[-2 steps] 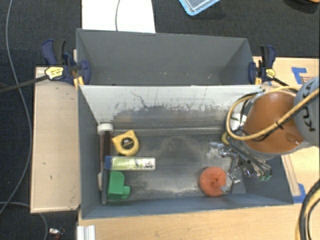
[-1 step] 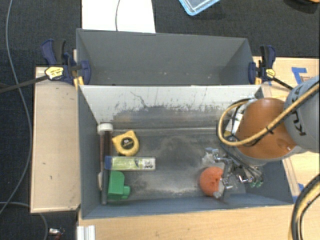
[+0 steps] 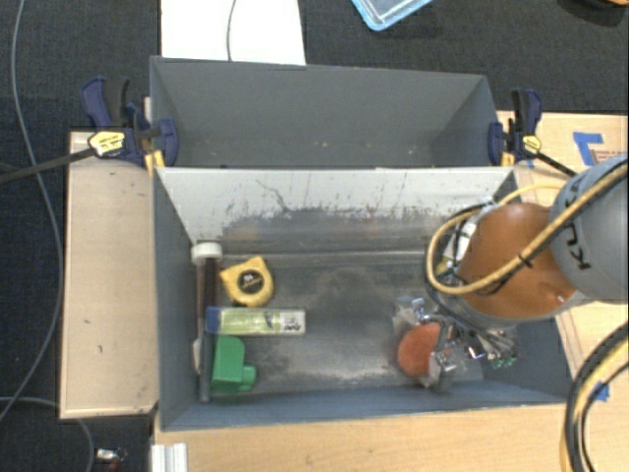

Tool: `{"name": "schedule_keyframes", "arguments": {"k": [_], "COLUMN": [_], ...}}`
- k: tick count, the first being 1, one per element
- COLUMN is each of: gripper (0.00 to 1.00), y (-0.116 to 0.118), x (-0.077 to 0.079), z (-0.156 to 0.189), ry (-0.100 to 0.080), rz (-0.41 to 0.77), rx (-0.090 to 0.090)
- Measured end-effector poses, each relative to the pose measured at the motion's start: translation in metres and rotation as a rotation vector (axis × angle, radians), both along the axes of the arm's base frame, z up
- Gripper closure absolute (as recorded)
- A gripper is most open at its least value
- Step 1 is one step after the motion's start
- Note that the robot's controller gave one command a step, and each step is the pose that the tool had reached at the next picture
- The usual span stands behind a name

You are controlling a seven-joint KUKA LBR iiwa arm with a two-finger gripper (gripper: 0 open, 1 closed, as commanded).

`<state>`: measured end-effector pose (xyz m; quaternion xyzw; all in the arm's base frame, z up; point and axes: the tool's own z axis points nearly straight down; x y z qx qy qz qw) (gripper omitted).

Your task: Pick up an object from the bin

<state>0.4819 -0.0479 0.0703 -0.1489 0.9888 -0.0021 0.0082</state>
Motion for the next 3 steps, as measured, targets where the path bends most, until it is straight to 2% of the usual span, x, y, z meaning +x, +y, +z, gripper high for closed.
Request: {"name": "schedule_keyframes", "arguments": {"k": [1, 3], "gripper": [1.00, 1.00], "y": [-0.007, -0.008], "x": [-0.002, -0.003], "z": [0.000, 0.013], "ry": [0.003, 0.002], "rz": [0.110, 0.119], "rx": [0.000, 0.000]}}
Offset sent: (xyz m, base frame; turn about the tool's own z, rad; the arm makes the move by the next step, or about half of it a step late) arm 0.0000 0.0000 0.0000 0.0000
